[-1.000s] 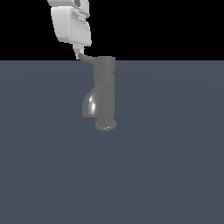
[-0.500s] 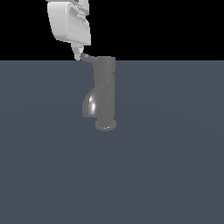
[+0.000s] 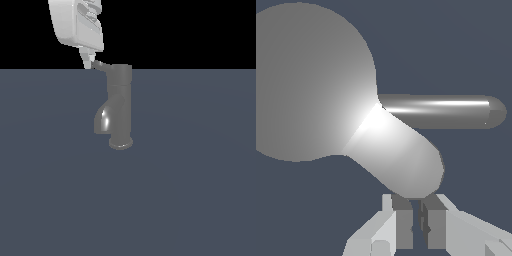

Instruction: Turn on the faucet by rotating a designated handle.

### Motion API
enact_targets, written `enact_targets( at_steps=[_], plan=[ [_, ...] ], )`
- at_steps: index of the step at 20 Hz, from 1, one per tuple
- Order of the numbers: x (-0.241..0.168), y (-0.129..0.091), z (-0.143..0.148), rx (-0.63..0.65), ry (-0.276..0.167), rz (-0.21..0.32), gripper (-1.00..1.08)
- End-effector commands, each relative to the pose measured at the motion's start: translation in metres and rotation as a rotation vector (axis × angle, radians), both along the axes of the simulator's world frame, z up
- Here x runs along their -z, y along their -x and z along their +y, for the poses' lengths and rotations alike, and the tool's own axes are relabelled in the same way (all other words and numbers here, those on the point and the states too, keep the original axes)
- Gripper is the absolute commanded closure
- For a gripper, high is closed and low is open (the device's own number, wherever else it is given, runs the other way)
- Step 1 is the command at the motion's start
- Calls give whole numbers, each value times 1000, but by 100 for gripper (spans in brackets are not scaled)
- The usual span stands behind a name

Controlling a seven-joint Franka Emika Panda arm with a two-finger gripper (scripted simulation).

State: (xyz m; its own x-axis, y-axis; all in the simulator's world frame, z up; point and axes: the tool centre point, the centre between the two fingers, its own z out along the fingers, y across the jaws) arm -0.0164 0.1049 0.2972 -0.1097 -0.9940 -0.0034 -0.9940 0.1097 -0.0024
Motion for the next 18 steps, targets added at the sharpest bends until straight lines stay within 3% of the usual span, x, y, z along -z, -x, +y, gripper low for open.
enact_targets(
  at_steps=[1, 2, 18],
  plan=[
    [0, 3, -14, 21, 3, 2, 108],
    [0, 2, 1, -2, 2, 0, 108],
    [0, 29, -73, 20, 3, 3, 108]
  ],
)
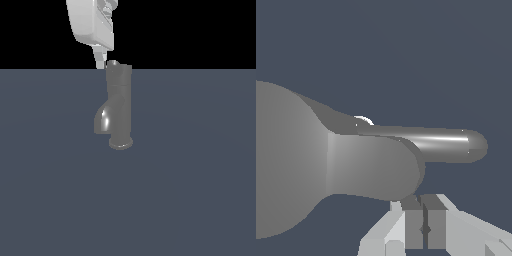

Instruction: Turn on the faucet by rotating a designated handle.

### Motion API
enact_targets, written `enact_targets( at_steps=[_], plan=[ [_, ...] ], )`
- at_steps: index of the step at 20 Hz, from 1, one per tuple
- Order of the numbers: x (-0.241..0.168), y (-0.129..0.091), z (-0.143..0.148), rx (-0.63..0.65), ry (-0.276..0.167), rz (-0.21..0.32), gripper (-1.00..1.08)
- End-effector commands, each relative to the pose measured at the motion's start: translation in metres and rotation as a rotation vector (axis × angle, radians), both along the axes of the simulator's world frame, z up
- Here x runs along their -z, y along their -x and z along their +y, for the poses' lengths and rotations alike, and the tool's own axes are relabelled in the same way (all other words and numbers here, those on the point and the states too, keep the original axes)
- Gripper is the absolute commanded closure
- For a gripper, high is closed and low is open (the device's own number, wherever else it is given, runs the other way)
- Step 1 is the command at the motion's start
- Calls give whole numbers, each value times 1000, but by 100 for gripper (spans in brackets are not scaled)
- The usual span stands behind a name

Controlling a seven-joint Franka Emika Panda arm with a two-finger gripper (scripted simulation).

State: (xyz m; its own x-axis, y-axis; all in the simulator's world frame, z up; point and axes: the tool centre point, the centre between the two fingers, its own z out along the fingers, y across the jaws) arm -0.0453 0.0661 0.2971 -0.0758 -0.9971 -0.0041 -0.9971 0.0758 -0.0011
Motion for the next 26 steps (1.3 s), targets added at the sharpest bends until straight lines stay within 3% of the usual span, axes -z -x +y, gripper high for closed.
enact_targets(
  at_steps=[1, 18, 19, 20, 26],
  plan=[
    [0, 1, 0, 0, 2, 0, 108],
    [0, -25, -95, 53, 4, 1, 108],
    [0, -25, -95, 53, 4, 1, 108],
    [0, -19, -39, -37, -12, 12, 108],
    [0, -33, -54, -19, -9, 10, 108]
  ],
)
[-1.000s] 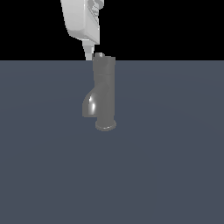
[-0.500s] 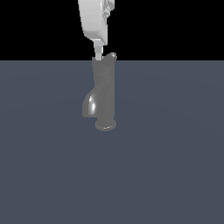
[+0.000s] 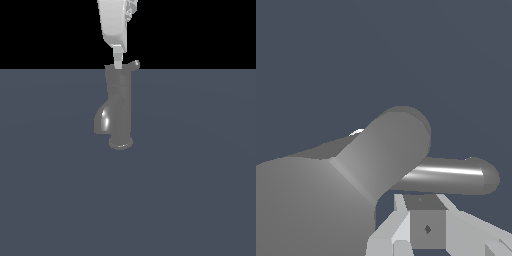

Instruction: Turn on the faucet by rotating a designated handle.

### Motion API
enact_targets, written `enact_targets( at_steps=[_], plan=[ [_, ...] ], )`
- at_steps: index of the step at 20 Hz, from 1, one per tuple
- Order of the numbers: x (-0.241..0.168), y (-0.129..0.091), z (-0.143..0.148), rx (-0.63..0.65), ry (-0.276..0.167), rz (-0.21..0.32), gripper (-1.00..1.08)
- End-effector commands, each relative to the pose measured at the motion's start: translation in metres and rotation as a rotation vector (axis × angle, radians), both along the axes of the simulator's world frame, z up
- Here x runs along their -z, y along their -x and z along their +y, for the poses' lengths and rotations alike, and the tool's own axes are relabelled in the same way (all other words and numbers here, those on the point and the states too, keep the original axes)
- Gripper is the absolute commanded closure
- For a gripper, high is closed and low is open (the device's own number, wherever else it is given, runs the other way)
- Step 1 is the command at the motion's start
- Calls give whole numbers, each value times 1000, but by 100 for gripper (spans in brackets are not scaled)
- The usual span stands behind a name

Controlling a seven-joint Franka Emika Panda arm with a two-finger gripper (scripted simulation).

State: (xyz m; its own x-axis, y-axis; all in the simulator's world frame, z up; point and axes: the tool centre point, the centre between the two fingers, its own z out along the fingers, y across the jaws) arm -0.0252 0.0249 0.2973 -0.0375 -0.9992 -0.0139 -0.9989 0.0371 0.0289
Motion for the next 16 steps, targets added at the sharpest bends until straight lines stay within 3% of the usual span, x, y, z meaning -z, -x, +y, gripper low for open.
enact_targets(
  at_steps=[1, 16],
  plan=[
    [0, -15, -16, 23, 3, -20, 108],
    [0, -47, -53, 64, 11, -25, 108]
  ],
)
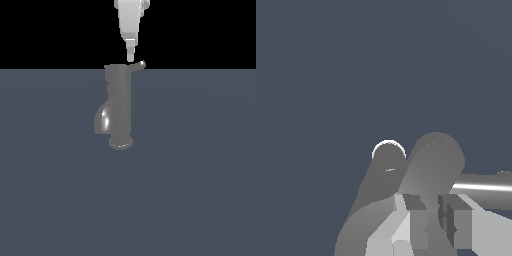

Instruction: Turn on the faucet by rotating a designated handle.

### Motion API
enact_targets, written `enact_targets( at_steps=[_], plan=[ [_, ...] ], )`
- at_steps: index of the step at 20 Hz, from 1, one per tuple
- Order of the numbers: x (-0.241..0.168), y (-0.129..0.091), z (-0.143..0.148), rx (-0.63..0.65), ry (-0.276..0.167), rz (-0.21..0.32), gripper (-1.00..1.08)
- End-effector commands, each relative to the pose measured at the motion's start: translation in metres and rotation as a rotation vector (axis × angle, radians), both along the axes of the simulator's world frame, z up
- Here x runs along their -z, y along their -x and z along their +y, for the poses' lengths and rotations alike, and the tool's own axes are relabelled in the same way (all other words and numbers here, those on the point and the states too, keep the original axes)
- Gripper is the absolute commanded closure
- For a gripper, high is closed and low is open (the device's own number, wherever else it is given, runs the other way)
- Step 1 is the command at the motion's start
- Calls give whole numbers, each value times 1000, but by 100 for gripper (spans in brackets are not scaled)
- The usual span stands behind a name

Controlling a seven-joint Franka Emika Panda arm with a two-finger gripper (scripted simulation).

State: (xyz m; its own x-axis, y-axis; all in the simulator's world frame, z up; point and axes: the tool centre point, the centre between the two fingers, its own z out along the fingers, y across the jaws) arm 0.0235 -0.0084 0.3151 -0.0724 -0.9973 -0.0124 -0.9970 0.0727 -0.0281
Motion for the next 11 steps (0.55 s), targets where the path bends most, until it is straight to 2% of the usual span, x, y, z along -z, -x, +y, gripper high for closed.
enact_targets(
  at_steps=[1, 11],
  plan=[
    [18, 0, -22, 32, 5, 32, 108],
    [18, -18, -45, 56, 9, 29, 108]
  ],
)
